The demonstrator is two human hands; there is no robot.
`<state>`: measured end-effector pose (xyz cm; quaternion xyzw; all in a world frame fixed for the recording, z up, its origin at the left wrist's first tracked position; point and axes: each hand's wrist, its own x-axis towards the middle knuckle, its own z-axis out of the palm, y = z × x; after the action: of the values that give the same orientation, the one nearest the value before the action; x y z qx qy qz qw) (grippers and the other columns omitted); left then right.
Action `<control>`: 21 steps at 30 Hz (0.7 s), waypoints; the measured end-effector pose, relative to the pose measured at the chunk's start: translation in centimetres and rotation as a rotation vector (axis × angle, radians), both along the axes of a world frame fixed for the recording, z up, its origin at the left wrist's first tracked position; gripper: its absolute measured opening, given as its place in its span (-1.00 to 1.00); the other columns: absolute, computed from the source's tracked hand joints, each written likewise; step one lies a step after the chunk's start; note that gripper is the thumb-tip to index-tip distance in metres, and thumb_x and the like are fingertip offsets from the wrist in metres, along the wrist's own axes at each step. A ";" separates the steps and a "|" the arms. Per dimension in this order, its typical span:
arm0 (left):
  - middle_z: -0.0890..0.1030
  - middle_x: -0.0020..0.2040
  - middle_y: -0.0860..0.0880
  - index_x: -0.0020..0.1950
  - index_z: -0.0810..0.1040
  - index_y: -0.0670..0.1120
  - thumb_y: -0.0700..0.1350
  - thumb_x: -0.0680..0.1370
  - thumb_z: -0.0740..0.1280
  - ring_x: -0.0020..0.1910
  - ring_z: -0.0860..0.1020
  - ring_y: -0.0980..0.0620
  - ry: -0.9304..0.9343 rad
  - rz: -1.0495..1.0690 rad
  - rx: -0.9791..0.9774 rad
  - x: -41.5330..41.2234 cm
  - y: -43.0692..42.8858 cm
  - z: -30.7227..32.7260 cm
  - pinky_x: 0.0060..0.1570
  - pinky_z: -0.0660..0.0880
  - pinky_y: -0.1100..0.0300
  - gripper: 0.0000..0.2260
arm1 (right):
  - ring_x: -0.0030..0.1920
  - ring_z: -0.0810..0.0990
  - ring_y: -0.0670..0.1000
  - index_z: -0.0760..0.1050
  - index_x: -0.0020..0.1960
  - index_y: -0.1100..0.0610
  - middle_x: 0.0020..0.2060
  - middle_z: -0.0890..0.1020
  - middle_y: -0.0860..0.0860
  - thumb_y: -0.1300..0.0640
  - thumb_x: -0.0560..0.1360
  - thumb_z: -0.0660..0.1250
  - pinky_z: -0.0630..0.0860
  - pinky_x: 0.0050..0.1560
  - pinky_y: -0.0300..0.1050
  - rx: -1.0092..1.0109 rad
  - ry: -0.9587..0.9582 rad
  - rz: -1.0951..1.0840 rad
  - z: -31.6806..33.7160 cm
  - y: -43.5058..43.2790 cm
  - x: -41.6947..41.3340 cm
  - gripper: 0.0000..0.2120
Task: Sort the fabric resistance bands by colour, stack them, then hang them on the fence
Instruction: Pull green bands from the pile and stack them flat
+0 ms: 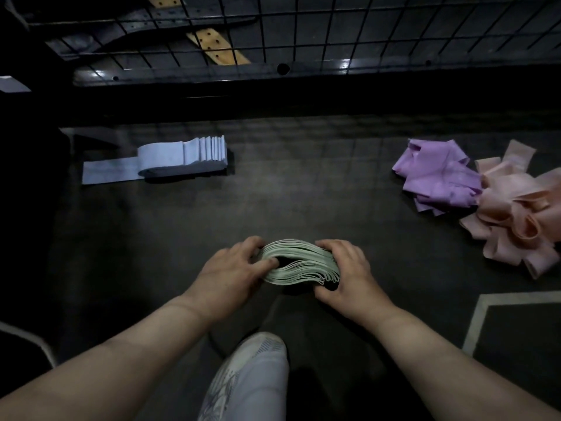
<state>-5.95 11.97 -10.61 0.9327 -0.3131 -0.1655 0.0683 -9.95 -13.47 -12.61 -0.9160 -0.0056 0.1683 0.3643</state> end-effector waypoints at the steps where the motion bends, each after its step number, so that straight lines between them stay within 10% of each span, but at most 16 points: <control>1: 0.51 0.19 -0.09 0.20 0.51 0.13 0.10 0.44 0.21 -0.08 0.59 -0.08 0.001 -0.006 0.018 0.0 0.1 0.0 -0.25 0.50 0.13 -0.66 | 0.34 0.30 -0.05 0.35 0.39 -0.07 0.28 0.40 -0.10 -0.09 0.26 0.49 0.22 0.42 -0.07 -0.024 0.019 0.022 0.0 0.0 0.1 -0.26; 17: 0.48 0.30 -0.14 0.09 0.52 0.05 0.16 0.42 0.16 0.11 0.54 -0.15 -0.019 0.019 -0.004 -0.2 -0.9 -0.9 -0.06 0.51 0.07 -0.66 | 0.37 0.26 -0.10 0.32 0.40 -0.10 0.29 0.40 -0.16 0.05 0.33 0.50 0.10 0.32 -0.27 -0.079 0.056 0.084 0.5 -0.2 0.8 -0.30; 21: 0.43 0.39 -0.05 0.10 0.51 0.09 0.15 0.42 0.29 0.30 0.47 -0.06 0.140 -0.014 -0.182 0.4 0.2 -0.4 0.18 0.44 0.06 -0.70 | 0.16 0.51 -0.08 0.36 0.25 -0.20 0.10 0.54 -0.21 -0.05 0.25 0.49 0.39 0.24 -0.21 0.020 0.141 -0.002 1.2 -0.5 1.4 -0.39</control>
<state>-5.51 12.15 -11.05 0.9065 -0.3279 -0.2019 0.1732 -8.50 -13.95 -11.39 -0.8981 0.0195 0.2321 0.3731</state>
